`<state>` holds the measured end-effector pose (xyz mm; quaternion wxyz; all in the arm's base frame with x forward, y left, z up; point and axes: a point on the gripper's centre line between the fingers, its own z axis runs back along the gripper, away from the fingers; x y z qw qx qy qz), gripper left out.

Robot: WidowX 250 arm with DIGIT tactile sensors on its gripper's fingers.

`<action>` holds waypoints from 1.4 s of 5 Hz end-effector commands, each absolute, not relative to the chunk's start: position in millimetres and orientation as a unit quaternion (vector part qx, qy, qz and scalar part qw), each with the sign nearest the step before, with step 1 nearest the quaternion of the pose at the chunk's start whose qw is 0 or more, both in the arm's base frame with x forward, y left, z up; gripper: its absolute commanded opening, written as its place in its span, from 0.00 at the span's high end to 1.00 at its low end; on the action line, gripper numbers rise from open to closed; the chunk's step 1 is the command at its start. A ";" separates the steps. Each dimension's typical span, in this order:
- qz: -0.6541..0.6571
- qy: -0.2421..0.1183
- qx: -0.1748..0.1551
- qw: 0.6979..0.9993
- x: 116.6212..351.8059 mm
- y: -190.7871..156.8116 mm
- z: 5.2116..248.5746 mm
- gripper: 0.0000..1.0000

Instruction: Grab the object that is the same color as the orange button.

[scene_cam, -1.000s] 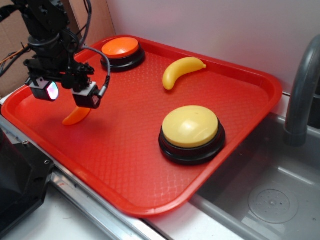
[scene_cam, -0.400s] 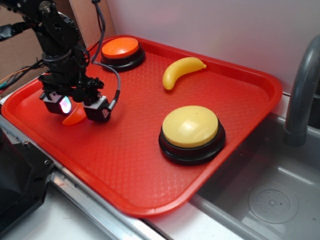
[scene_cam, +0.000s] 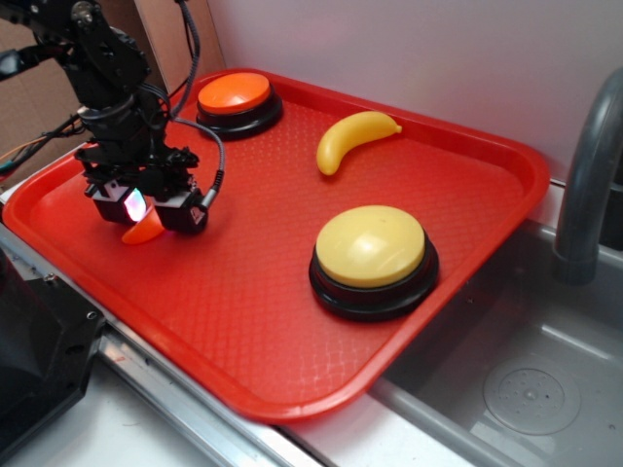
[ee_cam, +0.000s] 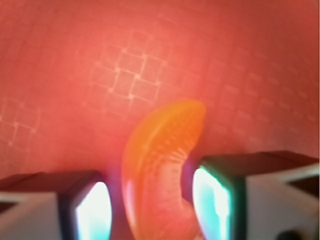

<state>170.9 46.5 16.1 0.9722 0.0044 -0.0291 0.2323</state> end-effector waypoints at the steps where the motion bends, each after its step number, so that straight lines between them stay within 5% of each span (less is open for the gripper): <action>1: 0.203 -0.065 0.022 0.977 172.3 50.1 28.8 1.00; 3: 0.107 -0.039 0.036 0.993 179.7 38.7 62.1 1.00; 6: 0.026 -0.053 0.026 0.998 210.5 2.4 201.8 1.00; 7: -0.029 -0.046 0.053 0.997 209.8 -1.5 208.2 1.00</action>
